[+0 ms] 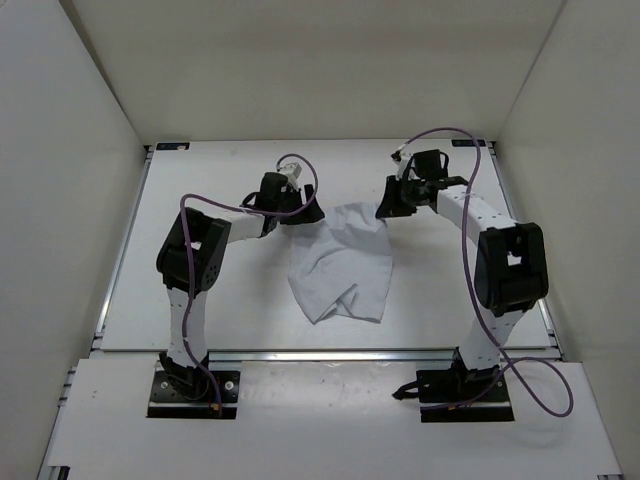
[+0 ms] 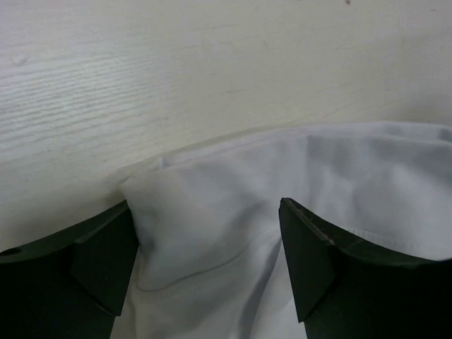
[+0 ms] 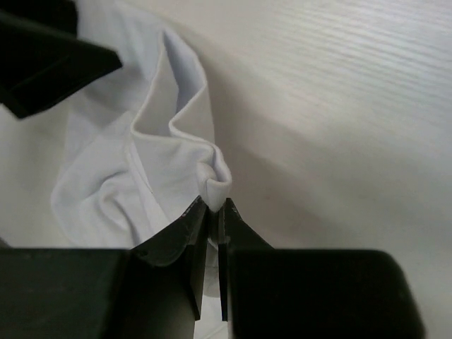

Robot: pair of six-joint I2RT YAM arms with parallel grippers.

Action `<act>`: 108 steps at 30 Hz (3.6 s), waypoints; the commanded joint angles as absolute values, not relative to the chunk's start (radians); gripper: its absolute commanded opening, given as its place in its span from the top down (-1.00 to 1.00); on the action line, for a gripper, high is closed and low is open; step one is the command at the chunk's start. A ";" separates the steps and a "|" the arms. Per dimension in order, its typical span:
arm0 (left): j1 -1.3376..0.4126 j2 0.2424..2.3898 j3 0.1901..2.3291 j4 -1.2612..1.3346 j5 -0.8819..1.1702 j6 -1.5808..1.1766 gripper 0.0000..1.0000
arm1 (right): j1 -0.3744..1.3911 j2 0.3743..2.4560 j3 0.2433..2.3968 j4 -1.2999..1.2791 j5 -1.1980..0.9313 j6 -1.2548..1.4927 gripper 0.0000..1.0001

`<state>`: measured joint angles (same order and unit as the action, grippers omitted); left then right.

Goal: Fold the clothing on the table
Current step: Flatten the skirt out, then fold the skirt

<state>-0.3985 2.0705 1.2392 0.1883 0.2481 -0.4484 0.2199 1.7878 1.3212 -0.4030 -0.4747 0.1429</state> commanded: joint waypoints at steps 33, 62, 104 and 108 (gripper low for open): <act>-0.239 1.994 1.631 -0.260 0.133 -0.305 1.00 | 0.152 2.247 2.029 -0.533 -0.494 0.123 1.00; -0.364 1.231 0.808 -0.250 -0.031 -0.316 1.00 | 0.276 1.402 0.958 -0.184 -0.377 0.198 1.00; -0.293 1.298 0.865 -0.363 -0.100 -0.511 -0.97 | 0.235 1.889 1.392 -0.354 -0.566 0.034 -0.56; -0.351 1.172 0.805 -0.399 -0.120 -0.560 -0.79 | 0.258 1.832 1.269 -0.342 -0.554 0.017 -0.56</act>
